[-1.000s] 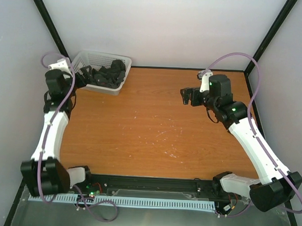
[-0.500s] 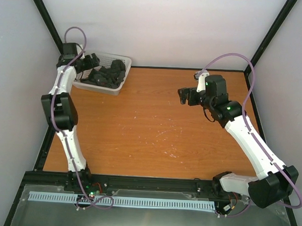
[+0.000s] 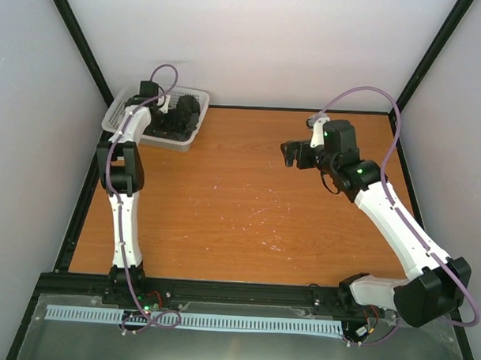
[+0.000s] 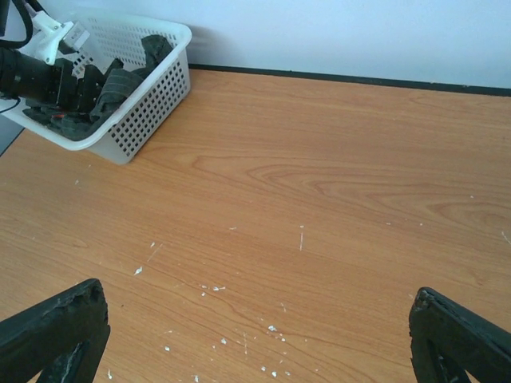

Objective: Pin the brooch onto the clothing

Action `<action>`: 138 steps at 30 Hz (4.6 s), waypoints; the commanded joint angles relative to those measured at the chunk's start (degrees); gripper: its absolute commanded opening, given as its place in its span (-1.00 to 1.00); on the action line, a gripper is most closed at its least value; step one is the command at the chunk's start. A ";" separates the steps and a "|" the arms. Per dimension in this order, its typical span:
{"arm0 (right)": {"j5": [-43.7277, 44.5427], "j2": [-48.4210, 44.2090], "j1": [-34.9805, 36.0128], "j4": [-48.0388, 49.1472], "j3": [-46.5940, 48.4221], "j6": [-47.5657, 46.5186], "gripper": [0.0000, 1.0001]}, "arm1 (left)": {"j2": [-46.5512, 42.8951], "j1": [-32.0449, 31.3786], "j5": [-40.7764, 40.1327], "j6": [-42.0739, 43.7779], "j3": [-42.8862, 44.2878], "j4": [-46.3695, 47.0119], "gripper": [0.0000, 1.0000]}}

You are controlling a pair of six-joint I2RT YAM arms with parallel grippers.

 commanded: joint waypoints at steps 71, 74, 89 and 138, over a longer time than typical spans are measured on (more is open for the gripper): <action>-12.51 4.74 0.02 1.17 6.51 0.41 1.00 | -61.90 -0.64 33.35 -56.09 -24.58 74.53 -0.99; -11.57 4.47 0.05 -0.76 9.25 -0.77 1.00 | -63.72 -0.65 26.66 -59.49 -26.27 70.74 -0.98; -34.69 10.12 17.94 15.66 9.17 -1.99 1.00 | -67.54 -0.66 23.56 -76.50 -51.94 70.91 -0.99; -22.58 4.62 -2.18 2.82 -7.60 6.09 -0.95 | -81.51 -0.46 8.73 -43.71 -77.60 33.53 0.80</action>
